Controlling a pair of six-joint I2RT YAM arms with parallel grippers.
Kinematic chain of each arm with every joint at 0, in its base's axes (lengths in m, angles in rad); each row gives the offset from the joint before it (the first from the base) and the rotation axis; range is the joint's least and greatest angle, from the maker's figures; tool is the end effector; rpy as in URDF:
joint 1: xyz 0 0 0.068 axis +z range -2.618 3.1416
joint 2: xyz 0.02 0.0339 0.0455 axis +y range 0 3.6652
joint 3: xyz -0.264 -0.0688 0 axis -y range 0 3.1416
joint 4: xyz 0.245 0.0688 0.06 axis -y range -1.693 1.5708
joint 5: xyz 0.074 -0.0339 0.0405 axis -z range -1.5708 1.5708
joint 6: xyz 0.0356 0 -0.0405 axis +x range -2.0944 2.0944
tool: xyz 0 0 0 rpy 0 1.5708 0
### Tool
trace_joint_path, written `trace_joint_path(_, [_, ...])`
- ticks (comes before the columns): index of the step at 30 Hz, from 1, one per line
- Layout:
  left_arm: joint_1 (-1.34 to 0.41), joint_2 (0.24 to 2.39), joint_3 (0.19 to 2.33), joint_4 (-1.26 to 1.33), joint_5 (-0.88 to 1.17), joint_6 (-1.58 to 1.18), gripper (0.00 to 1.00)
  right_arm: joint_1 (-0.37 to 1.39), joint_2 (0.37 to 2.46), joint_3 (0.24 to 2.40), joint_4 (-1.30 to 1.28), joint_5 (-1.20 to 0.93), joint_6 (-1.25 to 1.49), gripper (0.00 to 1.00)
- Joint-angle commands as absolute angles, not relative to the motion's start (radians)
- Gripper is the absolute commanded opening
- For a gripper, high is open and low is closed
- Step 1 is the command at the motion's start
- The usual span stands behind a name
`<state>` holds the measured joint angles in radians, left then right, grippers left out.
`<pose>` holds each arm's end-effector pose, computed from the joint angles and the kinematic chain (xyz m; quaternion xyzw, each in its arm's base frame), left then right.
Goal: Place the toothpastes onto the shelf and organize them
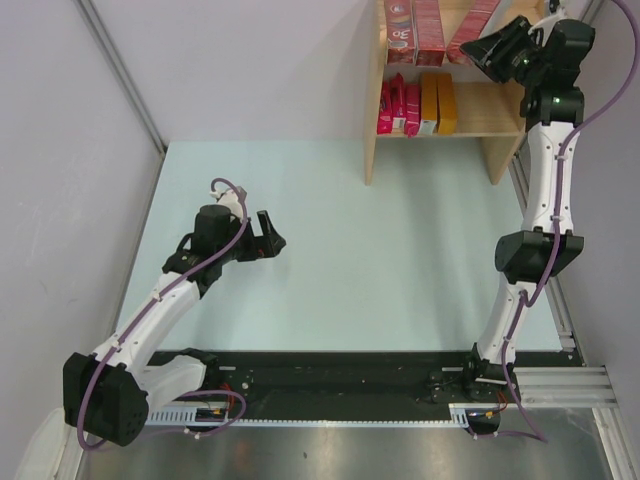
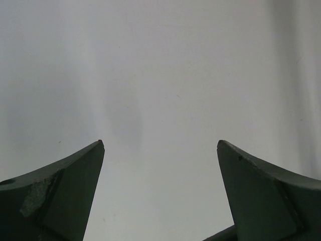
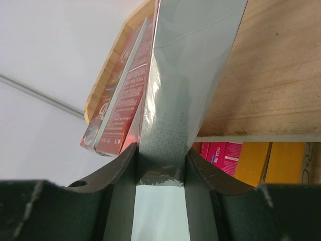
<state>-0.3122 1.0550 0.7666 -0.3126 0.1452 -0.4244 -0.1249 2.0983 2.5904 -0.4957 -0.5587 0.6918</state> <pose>0.2190 -0.0761 0.2692 -0.0157 0.8829 -0.2272 0.4106 0.4435 -0.0367 0.5099 0.0918 0.7022 0.3773 0.5968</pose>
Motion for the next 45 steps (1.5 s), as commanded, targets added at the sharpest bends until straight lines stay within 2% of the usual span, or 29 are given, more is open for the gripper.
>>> trace_joint_path(1, [-0.319, 1.057, 0.773, -0.285, 0.153, -0.403, 1.00, -0.138, 2.109, 2.632, -0.459, -0.661, 0.736, 0.39])
trace_joint_path(6, [-0.319, 1.048, 0.773, -0.288, 0.152, -0.403, 1.00, -0.133, 2.132, 2.635, -0.462, -0.681, 0.750, 0.45])
trace_joint_path(10, [-0.319, 1.049, 0.776, -0.288, 0.153, -0.403, 1.00, -0.130, 2.122, 2.635, -0.462, -0.650, 0.746, 0.58])
trace_joint_path(22, [-0.319, 1.055, 0.778, -0.288, 0.156, -0.402, 1.00, -0.126, 2.071, 2.638, -0.587, -0.401, 0.578, 0.70])
trace_joint_path(25, [-0.319, 1.057, 0.778, -0.287, 0.155, -0.402, 1.00, -0.115, 2.046, 2.628, -0.597, -0.341, 0.531, 0.82])
trace_joint_path(28, [-0.319, 1.062, 0.776, -0.287, 0.153, -0.402, 1.00, -0.107, 2.000, 2.586, -0.569, -0.311, 0.514, 0.87])
trace_joint_path(36, [-0.319, 1.060, 0.775, -0.288, 0.155, -0.402, 1.00, -0.098, 1.913, 2.487, -0.477, -0.216, 0.518, 0.90])
trace_joint_path(45, [-0.321, 1.054, 0.772, -0.287, 0.153, -0.402, 1.00, -0.109, 2.029, 2.572, -0.402, -0.163, 0.581, 0.93])
